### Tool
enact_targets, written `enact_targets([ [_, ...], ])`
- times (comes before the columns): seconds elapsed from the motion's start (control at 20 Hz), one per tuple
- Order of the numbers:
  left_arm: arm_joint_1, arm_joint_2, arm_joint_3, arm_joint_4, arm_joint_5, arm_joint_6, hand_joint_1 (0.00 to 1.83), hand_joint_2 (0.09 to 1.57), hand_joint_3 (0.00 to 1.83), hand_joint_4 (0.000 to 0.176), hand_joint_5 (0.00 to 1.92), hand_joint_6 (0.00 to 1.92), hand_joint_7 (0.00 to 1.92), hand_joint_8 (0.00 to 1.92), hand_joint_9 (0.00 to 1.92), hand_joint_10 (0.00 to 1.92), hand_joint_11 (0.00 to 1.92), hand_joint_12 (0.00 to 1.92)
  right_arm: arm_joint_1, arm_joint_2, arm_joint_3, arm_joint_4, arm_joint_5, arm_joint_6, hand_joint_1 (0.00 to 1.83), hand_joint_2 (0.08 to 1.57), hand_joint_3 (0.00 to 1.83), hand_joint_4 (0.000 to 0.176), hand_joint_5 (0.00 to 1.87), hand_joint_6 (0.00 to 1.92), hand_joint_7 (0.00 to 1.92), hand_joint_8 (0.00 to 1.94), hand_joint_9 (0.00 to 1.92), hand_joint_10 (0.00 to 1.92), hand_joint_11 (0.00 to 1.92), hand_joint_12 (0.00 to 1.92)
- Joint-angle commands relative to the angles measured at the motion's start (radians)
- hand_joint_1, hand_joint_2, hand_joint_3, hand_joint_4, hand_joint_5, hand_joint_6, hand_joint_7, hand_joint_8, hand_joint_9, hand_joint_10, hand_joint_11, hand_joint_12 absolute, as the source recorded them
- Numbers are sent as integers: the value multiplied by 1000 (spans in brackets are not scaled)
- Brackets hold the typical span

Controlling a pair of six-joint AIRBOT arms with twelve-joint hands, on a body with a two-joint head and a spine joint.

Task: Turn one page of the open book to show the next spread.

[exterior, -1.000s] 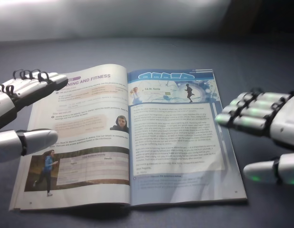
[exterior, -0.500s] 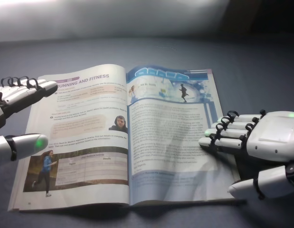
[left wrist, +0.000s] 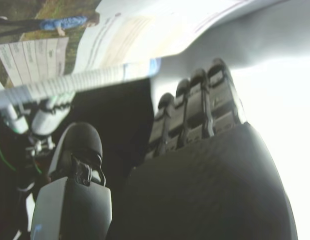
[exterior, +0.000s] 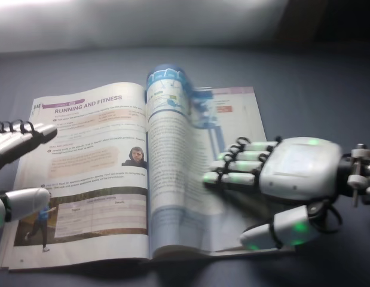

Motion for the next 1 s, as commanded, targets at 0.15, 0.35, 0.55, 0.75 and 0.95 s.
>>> enact_targets([
  [0.15,13,-24,7,-25,-96,-17,242,1375,14,4,30,7,0,0,0,0,0,0,60,-51,27,5,136,7,0,1189,0,0,0,0,0,0,0,0,0,0],
  [0.35,15,-36,8,-23,-88,-22,290,1391,11,12,37,6,0,0,0,0,0,0,128,-98,44,-41,163,7,0,1190,0,0,0,0,0,0,0,0,0,0],
  [0.55,19,-56,18,-24,-87,-31,1,1271,0,0,0,0,0,0,0,0,0,0,189,-163,71,-60,226,7,0,1221,7,0,0,0,0,0,0,0,0,0],
  [0.75,22,-66,26,-27,-89,-36,299,1420,16,0,183,58,62,15,27,9,0,0,233,-211,83,-81,297,7,0,1177,0,0,0,0,0,0,0,0,0,0],
  [0.95,40,-66,30,-55,-110,-36,10,1568,85,0,152,12,105,2,59,1,1,222,270,-243,82,-110,418,71,0,1124,0,0,0,0,0,0,0,0,0,0],
])
